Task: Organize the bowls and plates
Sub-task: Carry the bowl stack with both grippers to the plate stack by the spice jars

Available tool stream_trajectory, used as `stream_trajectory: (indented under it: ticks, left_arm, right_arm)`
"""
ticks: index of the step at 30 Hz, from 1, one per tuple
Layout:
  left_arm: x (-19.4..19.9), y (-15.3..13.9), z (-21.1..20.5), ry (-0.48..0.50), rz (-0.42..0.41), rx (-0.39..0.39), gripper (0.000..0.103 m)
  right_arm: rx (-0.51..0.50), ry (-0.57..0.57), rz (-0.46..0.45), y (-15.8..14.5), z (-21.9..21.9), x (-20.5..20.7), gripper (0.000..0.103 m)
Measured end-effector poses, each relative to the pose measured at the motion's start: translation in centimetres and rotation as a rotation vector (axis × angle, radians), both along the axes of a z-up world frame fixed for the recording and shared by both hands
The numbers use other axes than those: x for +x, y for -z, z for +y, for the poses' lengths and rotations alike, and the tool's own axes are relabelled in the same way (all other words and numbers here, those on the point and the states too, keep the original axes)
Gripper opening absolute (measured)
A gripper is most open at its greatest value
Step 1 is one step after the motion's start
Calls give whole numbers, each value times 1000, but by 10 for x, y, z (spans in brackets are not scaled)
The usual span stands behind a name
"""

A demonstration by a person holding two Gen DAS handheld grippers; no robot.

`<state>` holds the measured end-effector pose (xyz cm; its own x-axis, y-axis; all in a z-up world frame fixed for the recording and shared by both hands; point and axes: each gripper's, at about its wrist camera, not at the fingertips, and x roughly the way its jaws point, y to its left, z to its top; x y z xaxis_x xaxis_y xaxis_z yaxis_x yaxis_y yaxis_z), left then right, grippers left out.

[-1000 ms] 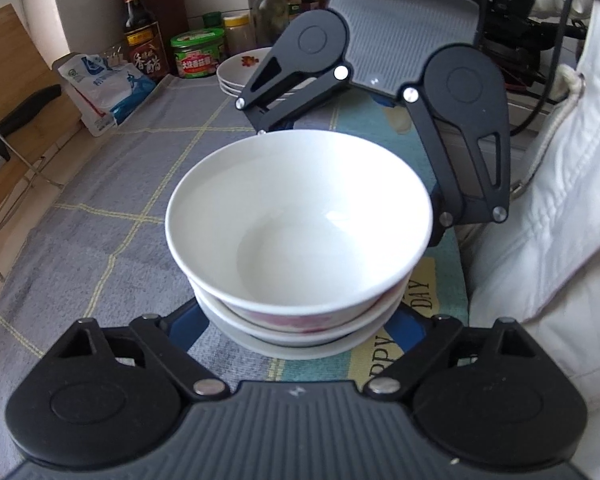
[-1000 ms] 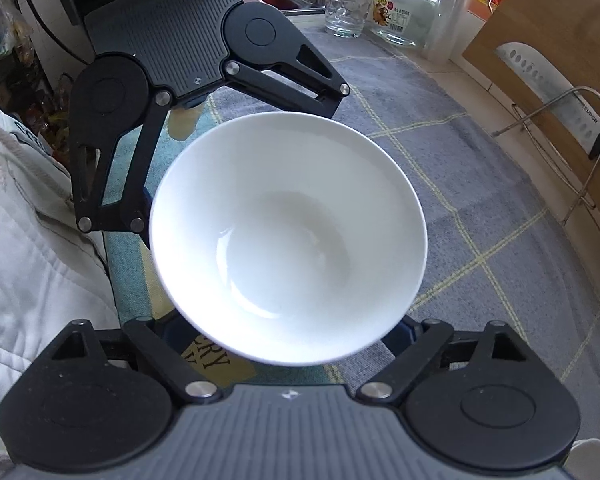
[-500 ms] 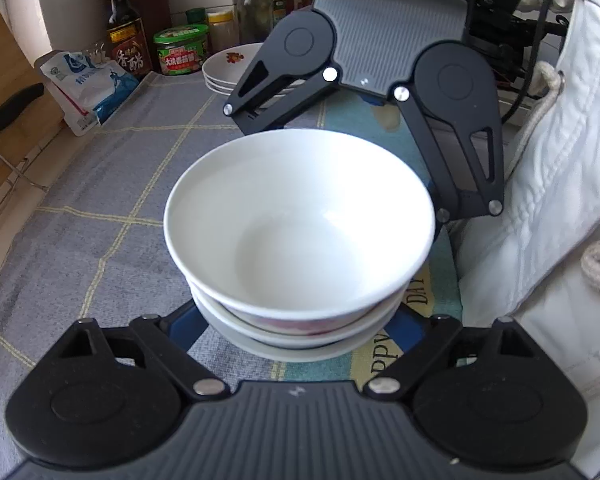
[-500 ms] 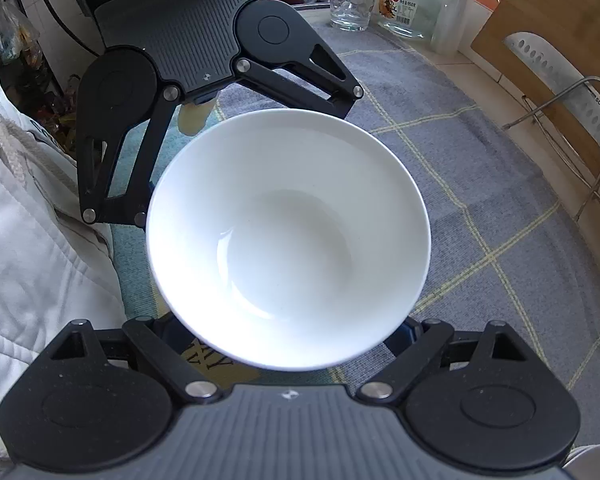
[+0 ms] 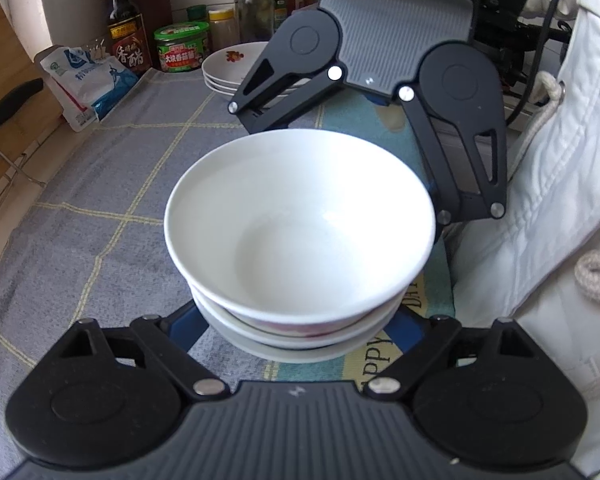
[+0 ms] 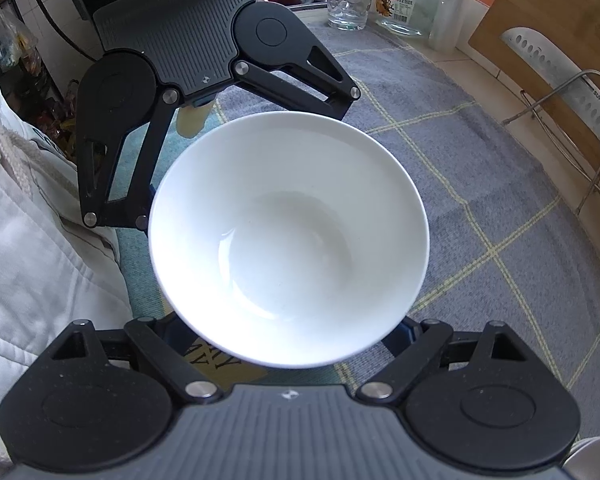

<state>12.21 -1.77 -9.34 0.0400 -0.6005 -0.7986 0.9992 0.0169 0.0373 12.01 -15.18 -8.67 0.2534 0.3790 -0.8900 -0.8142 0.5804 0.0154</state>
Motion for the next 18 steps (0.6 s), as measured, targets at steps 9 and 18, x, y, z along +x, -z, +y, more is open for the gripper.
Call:
stream_trajectory:
  ticks: [9, 18]
  left_arm:
    - [-5, -12, -12, -34, -3, -6, 92]
    - [-15, -33, -49, -69, -20, -11, 92]
  right_arm:
    - [7, -11, -13, -13, -12, -2, 94]
    - [17, -36, -28, -34, -52, -6, 94]
